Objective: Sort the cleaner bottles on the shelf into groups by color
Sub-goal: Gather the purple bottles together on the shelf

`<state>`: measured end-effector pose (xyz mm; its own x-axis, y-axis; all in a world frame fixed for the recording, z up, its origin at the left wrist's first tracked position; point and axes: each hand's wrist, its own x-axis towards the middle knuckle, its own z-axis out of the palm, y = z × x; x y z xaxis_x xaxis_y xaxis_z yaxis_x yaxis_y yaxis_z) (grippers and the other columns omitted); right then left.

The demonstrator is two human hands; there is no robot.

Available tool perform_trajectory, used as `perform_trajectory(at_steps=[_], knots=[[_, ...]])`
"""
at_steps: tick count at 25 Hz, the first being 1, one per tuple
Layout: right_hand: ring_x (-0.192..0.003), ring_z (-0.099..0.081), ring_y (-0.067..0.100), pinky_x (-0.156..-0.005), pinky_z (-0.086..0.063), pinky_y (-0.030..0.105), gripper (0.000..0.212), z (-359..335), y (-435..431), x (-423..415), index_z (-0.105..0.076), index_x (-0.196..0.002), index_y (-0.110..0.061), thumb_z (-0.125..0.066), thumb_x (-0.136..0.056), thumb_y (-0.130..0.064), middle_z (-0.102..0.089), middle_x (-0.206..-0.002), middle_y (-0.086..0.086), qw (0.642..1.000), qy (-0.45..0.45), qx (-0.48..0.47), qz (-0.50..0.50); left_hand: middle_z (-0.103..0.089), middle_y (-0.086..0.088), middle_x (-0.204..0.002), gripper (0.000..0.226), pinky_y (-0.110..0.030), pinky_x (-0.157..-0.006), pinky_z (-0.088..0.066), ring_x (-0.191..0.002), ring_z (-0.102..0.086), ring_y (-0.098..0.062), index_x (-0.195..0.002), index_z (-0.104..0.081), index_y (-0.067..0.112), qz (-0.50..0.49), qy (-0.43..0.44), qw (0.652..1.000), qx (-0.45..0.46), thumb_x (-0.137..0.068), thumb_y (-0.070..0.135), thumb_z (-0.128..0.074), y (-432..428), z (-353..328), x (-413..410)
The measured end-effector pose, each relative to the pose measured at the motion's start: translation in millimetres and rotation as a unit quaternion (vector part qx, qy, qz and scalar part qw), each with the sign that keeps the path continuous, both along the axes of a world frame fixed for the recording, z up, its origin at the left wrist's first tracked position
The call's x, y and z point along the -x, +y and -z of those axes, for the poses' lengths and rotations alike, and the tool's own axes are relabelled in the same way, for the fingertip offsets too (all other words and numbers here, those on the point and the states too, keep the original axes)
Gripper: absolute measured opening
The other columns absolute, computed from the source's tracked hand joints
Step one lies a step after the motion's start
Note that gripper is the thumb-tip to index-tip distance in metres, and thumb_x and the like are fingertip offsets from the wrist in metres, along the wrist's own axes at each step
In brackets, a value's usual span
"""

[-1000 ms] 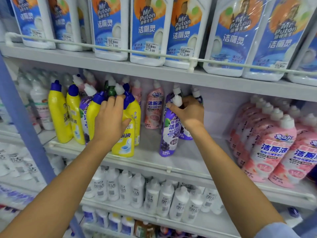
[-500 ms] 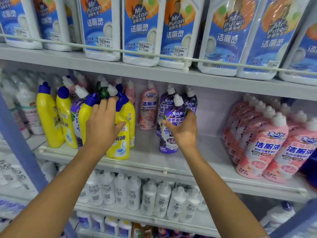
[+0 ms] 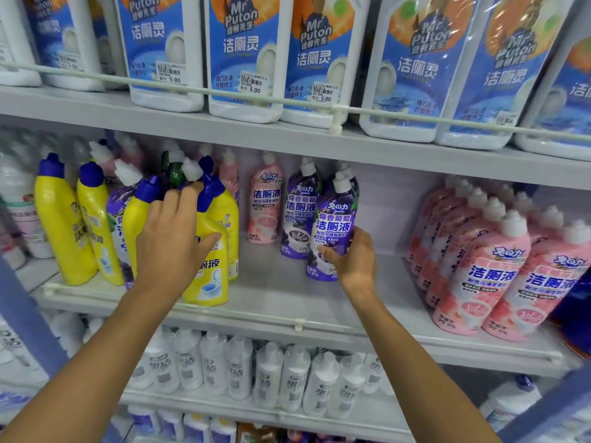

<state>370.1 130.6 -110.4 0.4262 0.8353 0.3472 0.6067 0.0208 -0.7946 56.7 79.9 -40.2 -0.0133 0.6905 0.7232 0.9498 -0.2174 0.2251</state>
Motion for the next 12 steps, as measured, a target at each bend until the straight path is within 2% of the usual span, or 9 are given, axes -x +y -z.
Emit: perform_trajectory(at_steps=[3, 7, 10, 12], knots=[[-0.100, -0.067, 0.016, -0.071, -0.047, 0.024, 0.067, 1, 9, -19, -0.055, -0.124, -0.016, -0.090, -0.071, -0.036, -0.061, -0.120, 0.001, 1.000, -0.002, -0.002, 0.012, -0.054, -0.011, -0.114, 0.088, -0.051, -0.076, -0.051, -0.099, -0.051, -0.037, -0.139, -0.044, 0.016, -0.004, -0.005, 1.000, -0.003, -0.067, 0.033, -0.092, 0, 2, -2], [-0.093, -0.062, 0.010, -0.062, -0.040, 0.008, 0.064, 5, 13, -26, -0.052, -0.126, -0.013, -0.088, -0.076, -0.031, -0.059, -0.118, -0.001, 1.000, 0.010, 0.000, -0.001, -0.054, -0.011, -0.113, 0.088, -0.050, -0.078, -0.050, -0.100, -0.052, -0.038, -0.138, -0.045, 0.015, -0.019, -0.003, 1.000, 0.003, -0.067, 0.034, -0.092, -1, 3, -4], [-0.102, -0.066, 0.018, -0.072, -0.047, 0.020, 0.064, 12, 13, -28, -0.053, -0.127, -0.012, -0.085, -0.078, -0.037, -0.060, -0.123, 0.004, 1.000, 0.000, 0.006, -0.002, -0.055, -0.012, -0.113, 0.087, -0.051, -0.078, -0.050, -0.100, -0.053, -0.039, -0.138, -0.045, 0.015, -0.023, -0.006, 1.000, 0.013, -0.067, 0.035, -0.092, -1, 1, -5], [-0.103, -0.067, 0.020, -0.072, -0.048, 0.025, 0.064, 13, 15, -28, -0.055, -0.126, -0.013, -0.085, -0.077, -0.042, -0.062, -0.122, 0.004, 1.000, -0.013, 0.020, -0.001, -0.054, -0.012, -0.113, 0.087, -0.050, -0.077, -0.049, -0.098, -0.053, -0.039, -0.138, -0.044, 0.014, -0.028, -0.005, 0.999, 0.015, -0.068, 0.035, -0.091, -2, 1, -6]])
